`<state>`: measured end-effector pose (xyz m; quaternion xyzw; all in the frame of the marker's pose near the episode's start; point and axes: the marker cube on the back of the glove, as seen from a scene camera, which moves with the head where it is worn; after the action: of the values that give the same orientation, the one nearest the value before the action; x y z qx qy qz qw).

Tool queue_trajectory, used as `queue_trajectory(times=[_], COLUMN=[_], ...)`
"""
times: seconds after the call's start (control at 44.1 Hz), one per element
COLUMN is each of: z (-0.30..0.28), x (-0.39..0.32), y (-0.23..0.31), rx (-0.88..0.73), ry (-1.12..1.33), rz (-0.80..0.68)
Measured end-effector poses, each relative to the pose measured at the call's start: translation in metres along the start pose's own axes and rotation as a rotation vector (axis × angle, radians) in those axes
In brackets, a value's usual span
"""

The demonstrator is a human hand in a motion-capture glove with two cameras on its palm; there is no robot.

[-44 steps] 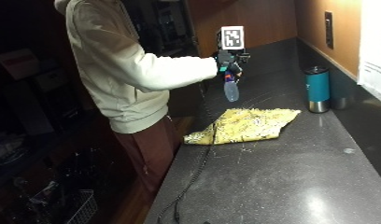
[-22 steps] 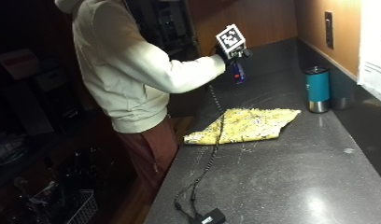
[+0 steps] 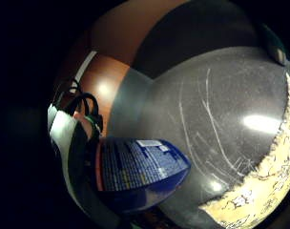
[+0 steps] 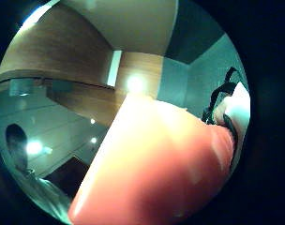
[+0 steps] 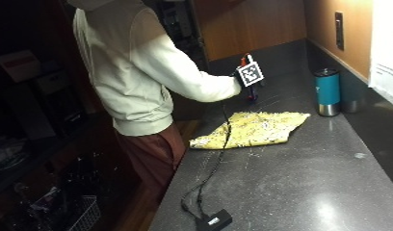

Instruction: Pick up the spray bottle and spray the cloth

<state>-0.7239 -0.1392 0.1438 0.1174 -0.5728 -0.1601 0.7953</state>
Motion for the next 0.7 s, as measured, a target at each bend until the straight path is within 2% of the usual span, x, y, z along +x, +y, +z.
queue_trajectory(times=[0.136,0.227,0.317,0.476,0.589,0.703], z=[0.017,0.025,0.029,0.027,-0.012,-0.014], x=[0.007,0.019,0.026,0.029,0.031,0.027], y=[0.017,0.011,-0.003,0.029,0.033,0.038], rx=[-0.144,-0.11,-0.009,-0.36,-0.439,-0.442], ry=[-0.034,0.033,0.074,0.156,0.217,0.2], rz=[0.012,0.0,-0.021,-0.068,-0.095,-0.086])
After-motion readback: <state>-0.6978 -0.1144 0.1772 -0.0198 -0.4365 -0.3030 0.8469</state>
